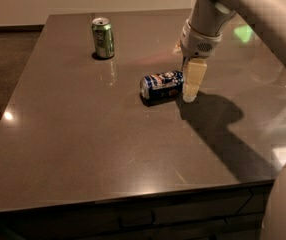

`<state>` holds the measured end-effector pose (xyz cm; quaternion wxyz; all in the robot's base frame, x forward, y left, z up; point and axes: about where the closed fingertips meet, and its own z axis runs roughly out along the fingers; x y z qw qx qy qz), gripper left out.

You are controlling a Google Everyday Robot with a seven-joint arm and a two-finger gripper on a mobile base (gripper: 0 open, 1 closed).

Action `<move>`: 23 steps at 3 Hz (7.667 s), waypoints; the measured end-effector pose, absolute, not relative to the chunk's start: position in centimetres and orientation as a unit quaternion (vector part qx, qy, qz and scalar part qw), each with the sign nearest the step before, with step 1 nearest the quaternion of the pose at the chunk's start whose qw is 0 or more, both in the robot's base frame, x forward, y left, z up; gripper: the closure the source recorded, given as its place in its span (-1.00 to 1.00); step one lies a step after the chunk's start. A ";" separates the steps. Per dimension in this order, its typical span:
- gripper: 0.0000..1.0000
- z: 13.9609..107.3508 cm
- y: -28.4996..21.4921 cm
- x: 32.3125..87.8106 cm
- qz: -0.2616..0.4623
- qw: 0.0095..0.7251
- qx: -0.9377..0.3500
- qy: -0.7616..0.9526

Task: Place pepsi can upright

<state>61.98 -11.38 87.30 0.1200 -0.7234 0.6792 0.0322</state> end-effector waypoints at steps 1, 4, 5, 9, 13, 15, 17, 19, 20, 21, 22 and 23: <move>-1.00 86.7 -10.0 61.9 0.038 0.116 -0.738 0.663; -0.16 85.3 -7.6 61.9 0.021 0.092 -0.769 0.632; 0.28 86.1 -7.7 62.0 0.004 0.097 -0.781 0.617; 1.00 94.9 -5.9 63.9 -0.193 0.236 -0.888 0.343; 1.00 96.6 -5.0 65.2 -0.324 0.183 -0.910 0.183; 1.00 96.2 -2.9 66.1 -0.417 0.135 -0.899 -0.006; 1.00 95.7 -0.7 65.5 -0.475 0.182 -0.851 -0.126; 1.00 94.5 0.7 64.9 -0.544 0.204 -0.788 -0.203; 1.00 93.6 1.3 64.9 -0.561 0.214 -0.767 -0.226; 1.00 92.5 1.1 65.0 -0.567 0.223 -0.759 -0.230; 1.00 91.5 0.9 64.8 -0.573 0.240 -0.750 -0.227; 0.66 90.4 0.6 64.3 -0.577 0.257 -0.742 -0.223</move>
Offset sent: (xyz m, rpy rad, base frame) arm -0.0091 0.0338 -0.0182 -0.0245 0.0428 0.1160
